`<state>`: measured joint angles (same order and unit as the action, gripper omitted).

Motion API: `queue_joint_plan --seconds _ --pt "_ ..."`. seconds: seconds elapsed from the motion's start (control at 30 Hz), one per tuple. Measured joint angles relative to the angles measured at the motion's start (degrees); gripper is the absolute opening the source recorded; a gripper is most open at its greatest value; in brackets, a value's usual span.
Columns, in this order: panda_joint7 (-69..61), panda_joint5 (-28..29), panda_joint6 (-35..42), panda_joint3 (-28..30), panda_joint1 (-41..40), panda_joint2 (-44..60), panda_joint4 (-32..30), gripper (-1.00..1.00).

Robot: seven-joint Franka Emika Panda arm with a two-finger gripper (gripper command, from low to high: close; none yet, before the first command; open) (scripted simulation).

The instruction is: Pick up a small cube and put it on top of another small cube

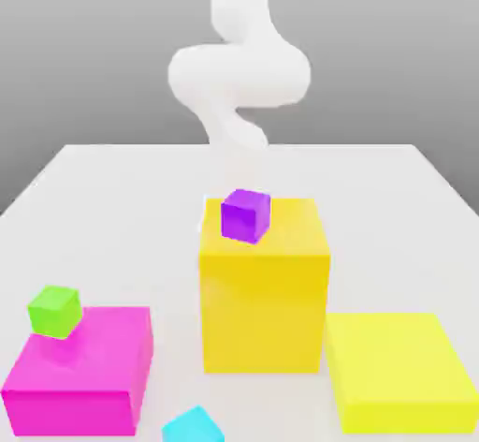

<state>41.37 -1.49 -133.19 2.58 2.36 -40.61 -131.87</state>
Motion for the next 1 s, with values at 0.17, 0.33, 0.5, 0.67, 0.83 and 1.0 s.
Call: queue_joint_plan --seconds 0.17,0.33,0.5,0.67,0.83,1.0 --pt "-9.5 -3.6 -2.9 5.0 4.4 10.7 -0.2 0.00" --pt "-19.1 -7.6 -5.7 9.0 7.6 21.2 -0.4 0.00" --pt "-28.7 -11.5 -8.4 11.3 9.3 31.6 -0.5 0.00" --pt "-37.2 -13.9 -11.4 11.9 9.5 41.8 -0.7 0.00" --pt "-43.5 -13.3 -14.8 11.9 8.6 51.3 -1.1 0.00" --pt "-47.6 -10.3 -19.1 12.3 7.9 60.2 -1.4 0.00"
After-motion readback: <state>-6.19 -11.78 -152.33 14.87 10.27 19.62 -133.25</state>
